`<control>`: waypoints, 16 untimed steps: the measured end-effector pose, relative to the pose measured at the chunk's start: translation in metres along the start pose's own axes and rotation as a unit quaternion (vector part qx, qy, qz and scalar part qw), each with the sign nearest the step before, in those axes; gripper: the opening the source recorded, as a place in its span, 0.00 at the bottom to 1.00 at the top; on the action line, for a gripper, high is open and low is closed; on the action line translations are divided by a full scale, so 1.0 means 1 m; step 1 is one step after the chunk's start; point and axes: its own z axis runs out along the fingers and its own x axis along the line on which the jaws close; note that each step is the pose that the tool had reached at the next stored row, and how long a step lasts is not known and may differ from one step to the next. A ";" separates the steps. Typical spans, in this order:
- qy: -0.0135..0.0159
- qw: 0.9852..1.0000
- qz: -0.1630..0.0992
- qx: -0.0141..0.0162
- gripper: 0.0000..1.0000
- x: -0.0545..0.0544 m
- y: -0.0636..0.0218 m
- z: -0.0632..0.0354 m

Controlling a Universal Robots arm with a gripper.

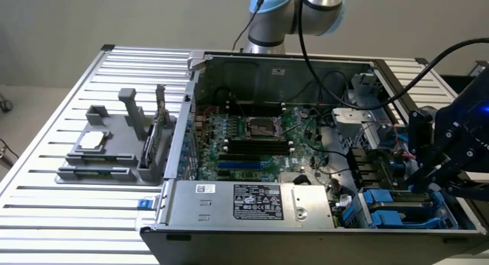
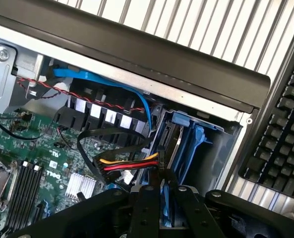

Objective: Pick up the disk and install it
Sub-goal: 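Insert the first disk wire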

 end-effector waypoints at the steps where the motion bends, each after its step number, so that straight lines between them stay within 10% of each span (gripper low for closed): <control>1: -0.002 1.000 0.000 0.001 0.16 0.003 0.0011 0.0001; 16: -0.004 0.998 0.063 0.000 0.16 0.012 0.0057 0.0006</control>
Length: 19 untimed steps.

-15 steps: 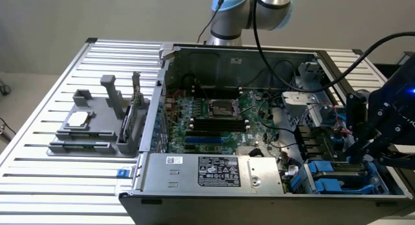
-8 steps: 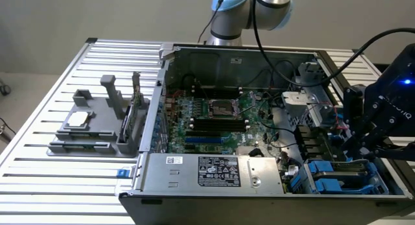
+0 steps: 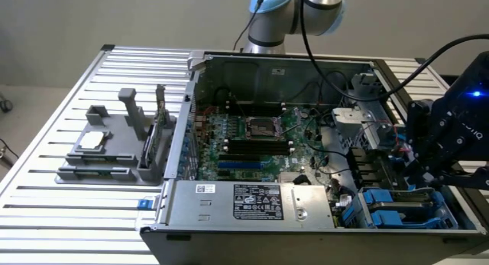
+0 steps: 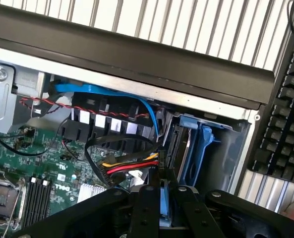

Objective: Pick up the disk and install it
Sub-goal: 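Insert the first disk wire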

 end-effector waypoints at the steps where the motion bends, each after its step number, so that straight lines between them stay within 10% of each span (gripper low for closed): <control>1: 0.000 1.000 0.007 0.000 0.16 0.000 0.0000 0.0000; 8: 0.001 0.999 0.052 -0.001 0.16 0.000 0.0000 0.0000; 19: 0.001 0.999 0.053 -0.001 0.16 0.000 0.0000 0.0000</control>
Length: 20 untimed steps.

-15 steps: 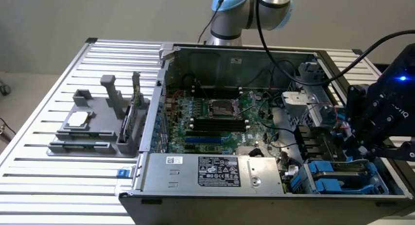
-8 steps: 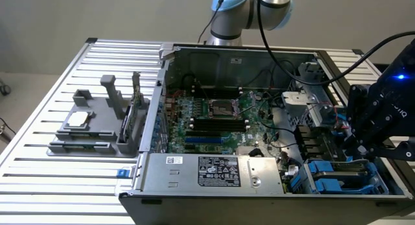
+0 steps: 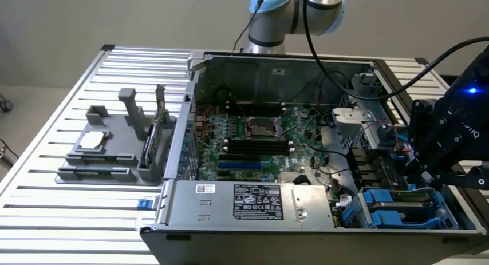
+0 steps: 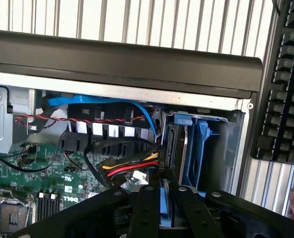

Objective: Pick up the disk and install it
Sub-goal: 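Insert the first disk wire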

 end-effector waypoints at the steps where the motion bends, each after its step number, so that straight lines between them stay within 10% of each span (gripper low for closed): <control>1: 0.000 1.000 0.000 0.000 0.16 0.000 0.0000 0.0000; 4: -0.001 1.000 0.000 0.000 0.16 0.000 0.0000 0.0001; 7: -0.009 1.000 0.001 0.001 0.16 0.000 0.0002 0.0000; 13: -0.011 1.000 0.002 0.001 0.16 0.001 0.0003 -0.0001; 20: -0.027 1.000 0.003 0.005 0.16 0.005 0.0043 0.0001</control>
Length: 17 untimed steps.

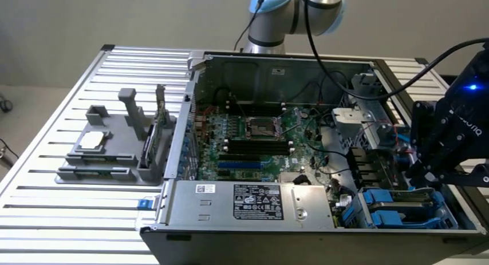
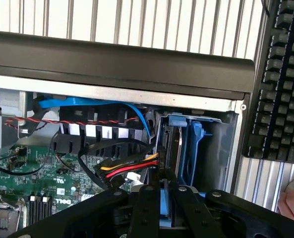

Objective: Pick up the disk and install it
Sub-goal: 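Insert the first disk wire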

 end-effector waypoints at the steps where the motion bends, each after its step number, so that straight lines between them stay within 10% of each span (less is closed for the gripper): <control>1: -0.003 1.000 0.000 0.000 0.16 0.000 0.0009 0.0000; 6: -0.012 1.000 0.006 0.005 0.16 0.001 0.0032 0.0015; 17: -0.020 0.999 0.021 0.016 0.16 0.003 0.0073 0.0081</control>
